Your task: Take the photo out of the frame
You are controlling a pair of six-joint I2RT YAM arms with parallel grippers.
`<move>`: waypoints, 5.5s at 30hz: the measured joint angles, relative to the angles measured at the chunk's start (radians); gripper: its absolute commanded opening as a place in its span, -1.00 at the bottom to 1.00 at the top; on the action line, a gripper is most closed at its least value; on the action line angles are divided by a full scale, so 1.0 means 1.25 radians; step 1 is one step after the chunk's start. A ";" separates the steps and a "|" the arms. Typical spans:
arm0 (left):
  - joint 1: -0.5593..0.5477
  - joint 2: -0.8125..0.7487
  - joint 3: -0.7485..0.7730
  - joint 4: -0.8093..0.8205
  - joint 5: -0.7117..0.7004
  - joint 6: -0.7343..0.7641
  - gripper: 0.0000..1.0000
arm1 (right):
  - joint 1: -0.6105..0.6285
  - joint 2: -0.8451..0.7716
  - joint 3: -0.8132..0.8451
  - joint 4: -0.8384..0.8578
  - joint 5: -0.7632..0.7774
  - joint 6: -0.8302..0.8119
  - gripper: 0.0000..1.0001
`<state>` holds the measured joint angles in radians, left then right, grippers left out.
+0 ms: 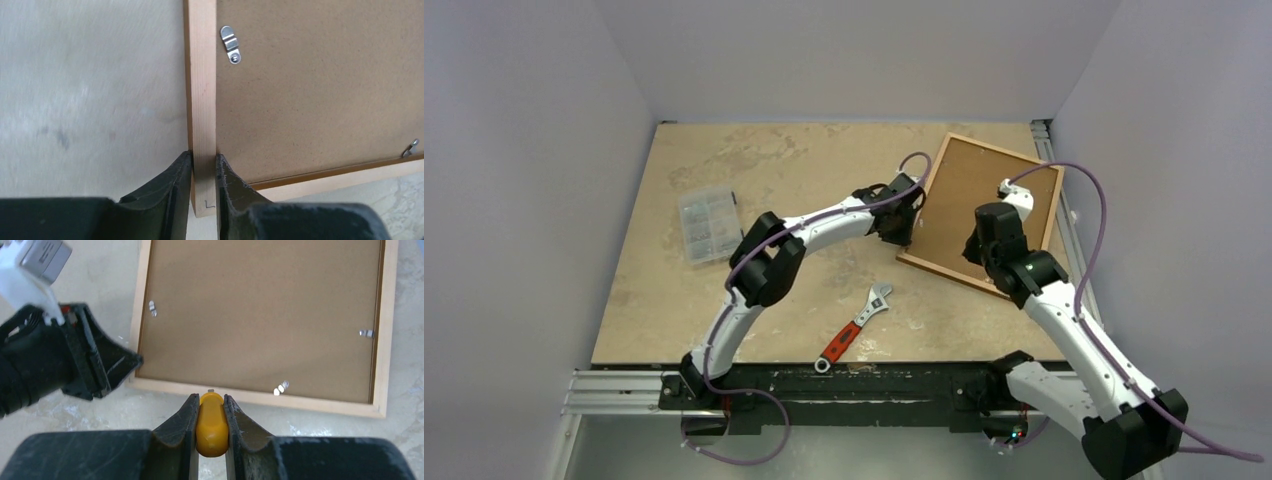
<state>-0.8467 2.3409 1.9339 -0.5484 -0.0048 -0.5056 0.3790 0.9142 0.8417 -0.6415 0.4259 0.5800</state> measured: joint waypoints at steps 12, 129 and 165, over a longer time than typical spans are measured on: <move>-0.042 -0.156 -0.242 -0.011 0.033 -0.335 -1.00 | -0.001 0.151 0.000 0.113 -0.030 -0.019 -1.00; -0.093 -0.977 -0.918 0.502 0.072 0.358 -1.00 | 0.121 0.273 0.235 0.146 -0.919 0.100 -0.43; 0.117 -0.505 -0.716 0.489 0.366 -0.341 0.10 | -0.007 0.173 -0.039 0.374 -0.263 -0.160 -1.00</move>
<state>-0.7010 1.7092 1.0386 0.0631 0.4522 -0.9325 0.3702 1.1301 0.7925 -0.1741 0.0967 0.3798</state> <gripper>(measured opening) 0.589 0.180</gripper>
